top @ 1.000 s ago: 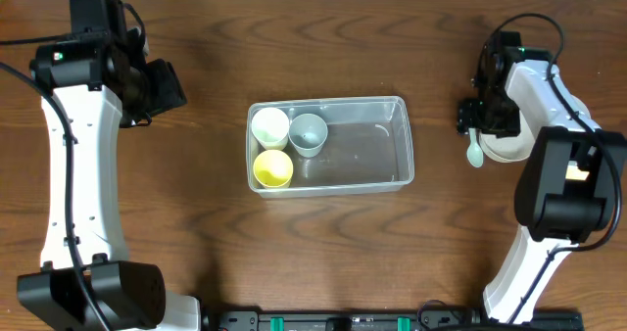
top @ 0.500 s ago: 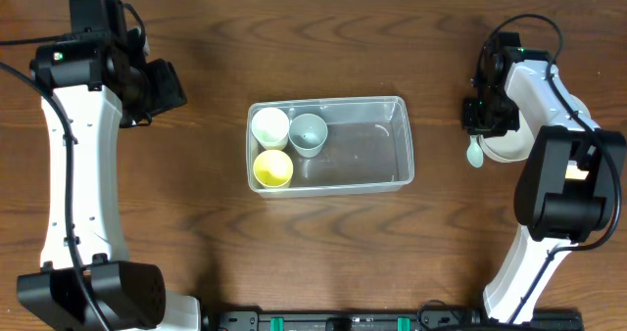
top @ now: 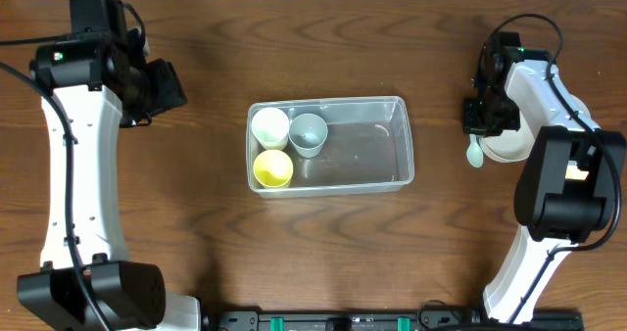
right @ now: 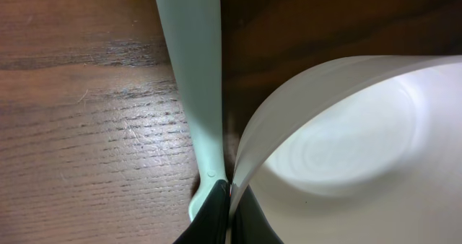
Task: Pack container
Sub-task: 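Reach the right gripper to the white plate and grasp it, then carry the white plate into the container's right side and release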
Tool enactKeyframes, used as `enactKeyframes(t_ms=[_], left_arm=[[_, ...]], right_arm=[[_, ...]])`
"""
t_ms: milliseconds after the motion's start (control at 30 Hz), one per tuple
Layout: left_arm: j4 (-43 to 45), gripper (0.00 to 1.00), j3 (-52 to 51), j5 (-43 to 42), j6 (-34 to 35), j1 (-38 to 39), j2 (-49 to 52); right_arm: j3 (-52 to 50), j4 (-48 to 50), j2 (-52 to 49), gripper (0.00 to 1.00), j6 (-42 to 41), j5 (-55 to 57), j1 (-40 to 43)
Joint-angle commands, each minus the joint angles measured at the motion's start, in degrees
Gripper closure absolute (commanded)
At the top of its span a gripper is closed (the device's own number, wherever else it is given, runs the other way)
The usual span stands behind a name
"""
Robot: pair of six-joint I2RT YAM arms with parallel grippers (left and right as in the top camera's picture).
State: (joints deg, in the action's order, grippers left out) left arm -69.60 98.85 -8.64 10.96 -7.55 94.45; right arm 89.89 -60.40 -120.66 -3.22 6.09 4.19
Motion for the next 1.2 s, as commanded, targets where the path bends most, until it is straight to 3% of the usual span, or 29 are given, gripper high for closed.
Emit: enactKeyframes(t_ms=[0, 167, 300, 533, 800, 1167], left_arm=[[-0.24, 0.39, -0.39, 0.09, 0.74, -0.13, 0.04], [-0.26, 0.39, -0.39, 0.09, 0.74, -0.13, 0.04], [-0.42, 0.39, -0.39, 0.09, 0.74, -0.13, 0.04], [-0.39, 0.39, -0.39, 0.09, 0.74, -0.13, 0.04], [-0.48, 0.39, -0.39, 0.09, 0.74, -0.13, 0.04], [-0.70, 0.39, -0.39, 0.28, 0.63, -0.15, 0.04]], right_arm=[[0.63, -0.79, 1.57, 0.99, 0.09, -0.55, 0.24], [5.53, -4.22, 7.65, 0.99, 0.63, -2.03, -0.85], [9.44, -4.50, 14.93, 0.99, 5.57, -9.99, -3.96], [10.29, -3.52, 23.63, 0.99, 14.71, -12.37, -18.18], [7.91, -4.52, 19.43, 0.99, 17.00, -8.85, -35.17], [7.41, -4.85, 4.90, 0.99, 15.28, -8.90, -38.99]])
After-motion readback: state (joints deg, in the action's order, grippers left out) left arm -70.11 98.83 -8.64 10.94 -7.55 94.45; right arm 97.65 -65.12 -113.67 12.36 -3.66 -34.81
